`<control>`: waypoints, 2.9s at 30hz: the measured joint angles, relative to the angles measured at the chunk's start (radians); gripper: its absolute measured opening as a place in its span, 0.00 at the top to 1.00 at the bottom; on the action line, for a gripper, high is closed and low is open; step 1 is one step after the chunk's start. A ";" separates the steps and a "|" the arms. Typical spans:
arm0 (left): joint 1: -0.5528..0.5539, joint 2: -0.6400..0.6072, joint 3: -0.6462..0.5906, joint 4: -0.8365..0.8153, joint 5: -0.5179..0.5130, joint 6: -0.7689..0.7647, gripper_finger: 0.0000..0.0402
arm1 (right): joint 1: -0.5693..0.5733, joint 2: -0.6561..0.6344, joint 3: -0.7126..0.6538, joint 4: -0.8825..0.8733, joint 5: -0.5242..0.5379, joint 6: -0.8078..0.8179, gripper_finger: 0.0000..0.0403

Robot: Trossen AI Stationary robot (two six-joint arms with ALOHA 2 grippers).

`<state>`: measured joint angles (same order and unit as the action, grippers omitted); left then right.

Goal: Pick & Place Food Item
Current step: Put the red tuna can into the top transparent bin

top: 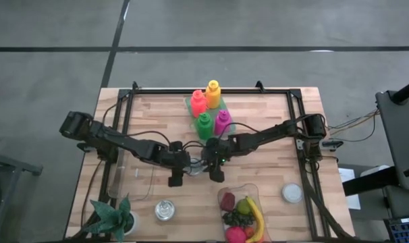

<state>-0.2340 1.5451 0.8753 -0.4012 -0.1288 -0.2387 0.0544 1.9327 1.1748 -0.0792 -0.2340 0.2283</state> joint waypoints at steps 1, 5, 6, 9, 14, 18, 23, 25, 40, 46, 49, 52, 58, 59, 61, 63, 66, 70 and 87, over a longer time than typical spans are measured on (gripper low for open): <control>0.000 0.005 0.000 -0.004 0.006 -0.004 0.47 | 0.000 0.000 -0.004 0.000 0.000 0.000 0.67; -0.003 0.015 0.000 -0.019 0.017 -0.005 0.47 | 0.000 0.000 -0.024 -0.003 0.000 0.005 0.67; -0.003 0.019 -0.001 -0.019 0.017 -0.005 0.47 | 0.000 0.000 -0.027 -0.005 -0.001 0.005 0.67; -0.003 0.031 -0.016 -0.011 0.017 -0.005 0.47 | 0.003 0.000 -0.041 -0.006 -0.002 0.008 0.67; -0.006 0.059 -0.032 -0.006 0.032 -0.003 0.47 | 0.010 0.001 -0.062 -0.010 -0.001 0.009 0.67; -0.005 0.069 -0.031 0.016 0.032 -0.003 0.47 | 0.010 0.001 -0.073 0.002 -0.001 0.025 0.67; -0.006 0.069 -0.031 0.024 0.032 -0.004 0.47 | 0.011 0.001 -0.092 0.043 0.000 0.053 0.67; -0.006 0.075 -0.031 0.034 0.032 -0.003 0.47 | 0.011 0.001 -0.096 0.055 0.000 0.053 0.67; -0.005 0.088 -0.032 0.064 0.044 -0.002 0.47 | 0.012 0.001 -0.099 0.114 0.050 0.049 0.67; -0.005 0.089 -0.032 0.071 0.044 -0.004 0.47 | 0.012 0.003 -0.113 0.113 0.054 0.049 0.67; -0.005 0.089 -0.032 0.071 0.044 -0.004 0.47 | 0.013 0.031 -0.113 0.125 0.054 0.056 0.67; -0.005 0.089 -0.033 0.072 0.044 -0.005 0.47 | 0.019 0.077 -0.095 0.131 0.054 0.058 0.67; -0.005 0.089 -0.034 0.064 0.044 -0.005 0.47 | 0.029 0.132 -0.063 0.127 0.053 0.101 0.67; -0.005 0.089 -0.034 0.064 0.044 -0.005 0.47 | 0.029 0.132 -0.062 0.127 0.053 0.100 0.67; -0.005 0.089 -0.034 0.064 0.044 -0.005 0.47 | 0.029 0.126 -0.062 0.124 0.053 0.087 0.67; -0.005 0.089 -0.034 0.064 0.044 -0.005 0.47 | 0.030 0.109 -0.063 0.120 0.053 0.078 0.67; -0.005 0.089 -0.034 0.067 0.044 -0.005 0.47 | 0.030 0.085 -0.064 0.115 0.054 0.053 0.67; -0.005 0.089 -0.034 0.070 0.047 -0.005 0.47 | 0.031 0.074 -0.049 0.100 0.055 0.020 0.67; -0.005 0.089 -0.035 0.063 0.035 -0.001 0.47 | 0.043 0.084 -0.025 0.146 0.037 0.032 0.67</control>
<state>-0.2386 1.6337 0.8402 -0.3381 -0.0933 -0.2398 0.0971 2.0163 1.1500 0.0666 -0.1972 0.2599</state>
